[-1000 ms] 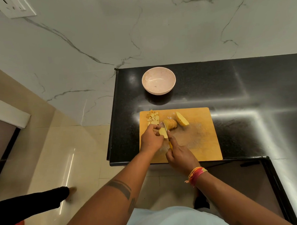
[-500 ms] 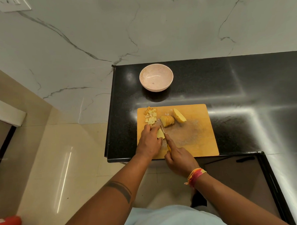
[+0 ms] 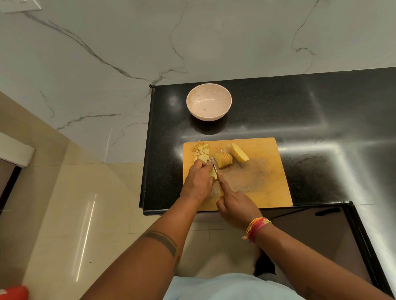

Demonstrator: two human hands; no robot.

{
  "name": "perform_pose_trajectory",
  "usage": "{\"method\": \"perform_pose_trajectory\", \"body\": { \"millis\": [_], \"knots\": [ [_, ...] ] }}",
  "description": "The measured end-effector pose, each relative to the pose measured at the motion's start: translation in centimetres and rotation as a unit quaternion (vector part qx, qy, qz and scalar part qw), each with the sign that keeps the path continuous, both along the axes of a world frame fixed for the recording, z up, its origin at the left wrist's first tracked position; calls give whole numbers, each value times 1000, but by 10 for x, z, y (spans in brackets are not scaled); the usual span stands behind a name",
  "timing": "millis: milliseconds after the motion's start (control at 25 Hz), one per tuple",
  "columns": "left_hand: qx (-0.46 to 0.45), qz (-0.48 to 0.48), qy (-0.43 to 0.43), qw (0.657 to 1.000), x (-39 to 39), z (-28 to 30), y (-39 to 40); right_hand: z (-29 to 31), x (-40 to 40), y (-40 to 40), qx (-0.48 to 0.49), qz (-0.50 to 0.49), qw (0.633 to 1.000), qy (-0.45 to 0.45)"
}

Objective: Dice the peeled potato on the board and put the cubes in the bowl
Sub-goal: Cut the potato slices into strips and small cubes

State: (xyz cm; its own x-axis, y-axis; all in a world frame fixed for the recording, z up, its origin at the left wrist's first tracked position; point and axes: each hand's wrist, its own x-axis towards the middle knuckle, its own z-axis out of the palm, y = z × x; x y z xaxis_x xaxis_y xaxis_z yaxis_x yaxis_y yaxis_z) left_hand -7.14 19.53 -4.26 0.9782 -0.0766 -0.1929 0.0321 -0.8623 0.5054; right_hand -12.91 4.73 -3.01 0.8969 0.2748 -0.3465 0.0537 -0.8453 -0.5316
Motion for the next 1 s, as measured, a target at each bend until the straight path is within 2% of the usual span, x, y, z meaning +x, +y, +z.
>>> {"method": "perform_pose_trajectory", "body": {
  "millis": [320,1000],
  "knots": [
    [7,1,-5,1000,-1,0,-2,-5,2,3,-39,6,999,-7],
    [10,29,-8,1000,-5,-3,-6,-2,-43,-14,-58,23,998,18]
  ]
}}
